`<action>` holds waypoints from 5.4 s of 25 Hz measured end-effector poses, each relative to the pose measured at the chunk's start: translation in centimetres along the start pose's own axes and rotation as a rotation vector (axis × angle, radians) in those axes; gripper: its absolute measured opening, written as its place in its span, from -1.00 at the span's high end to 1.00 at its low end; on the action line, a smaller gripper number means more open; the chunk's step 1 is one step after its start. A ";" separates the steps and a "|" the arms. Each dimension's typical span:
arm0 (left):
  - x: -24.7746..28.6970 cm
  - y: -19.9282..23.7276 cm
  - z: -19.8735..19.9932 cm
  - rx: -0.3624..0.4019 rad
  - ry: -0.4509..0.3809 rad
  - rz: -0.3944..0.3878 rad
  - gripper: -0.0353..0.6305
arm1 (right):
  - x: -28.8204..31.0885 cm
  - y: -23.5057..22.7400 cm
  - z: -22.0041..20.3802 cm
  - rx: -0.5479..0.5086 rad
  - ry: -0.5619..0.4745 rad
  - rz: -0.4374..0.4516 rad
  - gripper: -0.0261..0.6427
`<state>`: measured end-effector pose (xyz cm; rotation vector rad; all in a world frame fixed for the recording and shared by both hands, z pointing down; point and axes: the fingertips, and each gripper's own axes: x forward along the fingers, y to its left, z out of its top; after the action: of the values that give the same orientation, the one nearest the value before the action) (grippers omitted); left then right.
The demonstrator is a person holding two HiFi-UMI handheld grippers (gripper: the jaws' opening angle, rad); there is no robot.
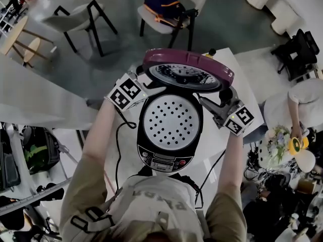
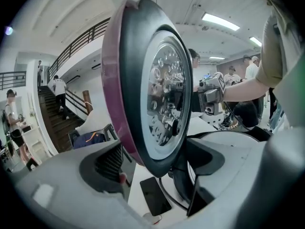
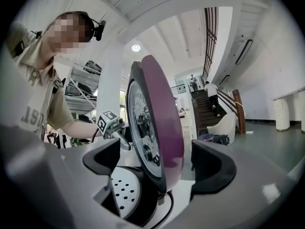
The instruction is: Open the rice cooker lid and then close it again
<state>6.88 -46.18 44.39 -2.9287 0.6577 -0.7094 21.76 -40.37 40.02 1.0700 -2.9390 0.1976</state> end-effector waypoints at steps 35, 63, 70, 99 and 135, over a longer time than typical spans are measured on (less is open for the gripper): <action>-6.9 -7.5 -1.8 0.346 0.196 -0.095 -0.82 | -3.6 10.1 -1.1 -0.375 0.275 0.021 -0.76; -12.4 -14.8 -8.5 0.651 0.494 -0.368 -0.91 | -10.0 16.9 -9.9 -0.621 0.848 0.200 -0.81; -12.6 -16.0 -10.6 0.695 0.547 -0.393 -0.91 | -10.9 18.1 -12.2 -0.632 0.924 0.248 -0.82; -11.9 -17.3 -15.5 0.945 0.697 -0.323 -0.91 | -11.9 20.2 -16.9 -0.646 1.032 0.332 -0.82; -12.0 -16.2 -16.4 1.133 0.804 -0.321 -0.91 | -12.8 19.6 -18.0 -0.775 1.225 0.413 -0.81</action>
<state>-3.84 -25.76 56.42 -1.6417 -0.2216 -1.6140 18.35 -15.12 54.95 0.0840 -1.7562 -0.2137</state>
